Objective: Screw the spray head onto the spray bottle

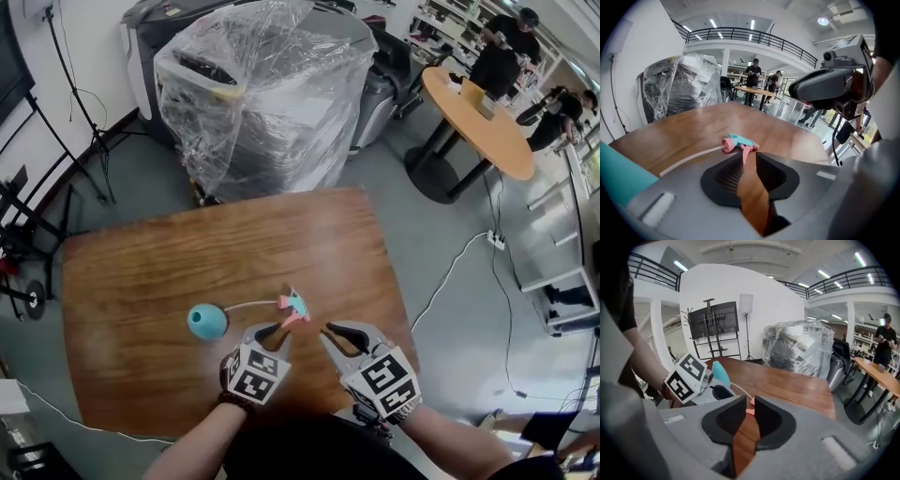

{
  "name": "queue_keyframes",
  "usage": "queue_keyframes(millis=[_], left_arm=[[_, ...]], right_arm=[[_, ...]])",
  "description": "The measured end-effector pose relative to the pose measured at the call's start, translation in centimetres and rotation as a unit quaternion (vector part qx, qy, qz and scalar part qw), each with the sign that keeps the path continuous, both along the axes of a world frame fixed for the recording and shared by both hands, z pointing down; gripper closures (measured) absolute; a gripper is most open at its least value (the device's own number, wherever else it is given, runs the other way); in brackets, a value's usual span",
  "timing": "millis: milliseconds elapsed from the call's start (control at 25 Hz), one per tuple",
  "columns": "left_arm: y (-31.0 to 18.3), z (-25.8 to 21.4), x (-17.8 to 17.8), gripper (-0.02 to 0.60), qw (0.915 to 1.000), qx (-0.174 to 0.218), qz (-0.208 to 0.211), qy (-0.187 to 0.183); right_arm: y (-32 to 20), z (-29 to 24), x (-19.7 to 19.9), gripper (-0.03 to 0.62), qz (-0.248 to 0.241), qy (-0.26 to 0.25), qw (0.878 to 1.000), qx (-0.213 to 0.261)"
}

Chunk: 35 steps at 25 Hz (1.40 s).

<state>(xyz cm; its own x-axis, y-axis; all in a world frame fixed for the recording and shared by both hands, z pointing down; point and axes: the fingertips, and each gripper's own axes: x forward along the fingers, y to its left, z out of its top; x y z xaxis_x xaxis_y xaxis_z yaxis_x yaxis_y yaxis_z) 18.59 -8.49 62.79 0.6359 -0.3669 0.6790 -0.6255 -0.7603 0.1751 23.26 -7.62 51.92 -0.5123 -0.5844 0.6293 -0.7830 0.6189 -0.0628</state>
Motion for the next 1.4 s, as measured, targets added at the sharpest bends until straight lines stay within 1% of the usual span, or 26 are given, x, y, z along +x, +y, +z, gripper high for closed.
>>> queue_keyframes(millis=[120,240,400,480,600,800,880,960,1040,1160,1280,1400], left_arm=[[-0.3,1.9,0.2,0.482,0.9998,-0.010,-0.005,-0.019],[-0.7,2.7,0.6,0.483,0.9995,-0.009,-0.012,-0.027],[-1.3,3.0,1.0,0.526,0.9993,-0.002,-0.024,-0.030],[-1.5,2.9,1.1,0.529,0.9992,0.003,-0.027,-0.031],[-1.8,2.1,1.0,0.535,0.9992,0.010,-0.034,-0.021],[-1.8,0.3,0.6,0.537,0.9994,0.002,-0.035,0.004],[-1.7,-0.7,0.7,0.537,0.9992,-0.005,-0.032,0.023],[-1.4,-2.1,1.1,0.537,0.9979,-0.022,-0.031,0.054],[-1.2,-3.6,1.2,0.537,0.9955,-0.037,-0.027,0.083],[-1.0,-6.1,1.2,0.537,0.9911,-0.050,-0.015,0.122],[-0.6,-8.7,1.3,0.537,0.9845,-0.061,0.003,0.164],[0.5,-11.5,1.6,0.537,0.9734,-0.078,0.039,0.212]], right_arm=[[0.1,0.4,0.4,0.553,-0.017,-0.002,1.000,-0.003],[0.0,0.5,0.8,0.553,-0.029,-0.002,1.000,-0.004],[0.0,0.8,1.0,0.553,-0.039,-0.002,0.999,-0.005],[0.0,0.8,1.1,0.553,-0.044,-0.003,0.999,-0.004],[0.0,0.8,1.1,0.553,-0.053,-0.010,0.999,-0.003],[0.0,0.6,0.8,0.553,-0.076,-0.007,0.997,0.011],[0.1,0.3,0.7,0.553,-0.091,-0.006,0.996,0.023],[0.3,-0.1,0.5,0.551,-0.110,-0.003,0.993,0.037],[0.4,-0.9,0.3,0.531,-0.134,0.012,0.990,0.053],[0.7,-1.9,0.4,0.485,-0.168,0.028,0.982,0.084],[0.8,-2.9,0.8,0.445,-0.200,0.050,0.971,0.120],[0.7,-4.2,0.8,0.406,-0.237,0.091,0.954,0.163]])
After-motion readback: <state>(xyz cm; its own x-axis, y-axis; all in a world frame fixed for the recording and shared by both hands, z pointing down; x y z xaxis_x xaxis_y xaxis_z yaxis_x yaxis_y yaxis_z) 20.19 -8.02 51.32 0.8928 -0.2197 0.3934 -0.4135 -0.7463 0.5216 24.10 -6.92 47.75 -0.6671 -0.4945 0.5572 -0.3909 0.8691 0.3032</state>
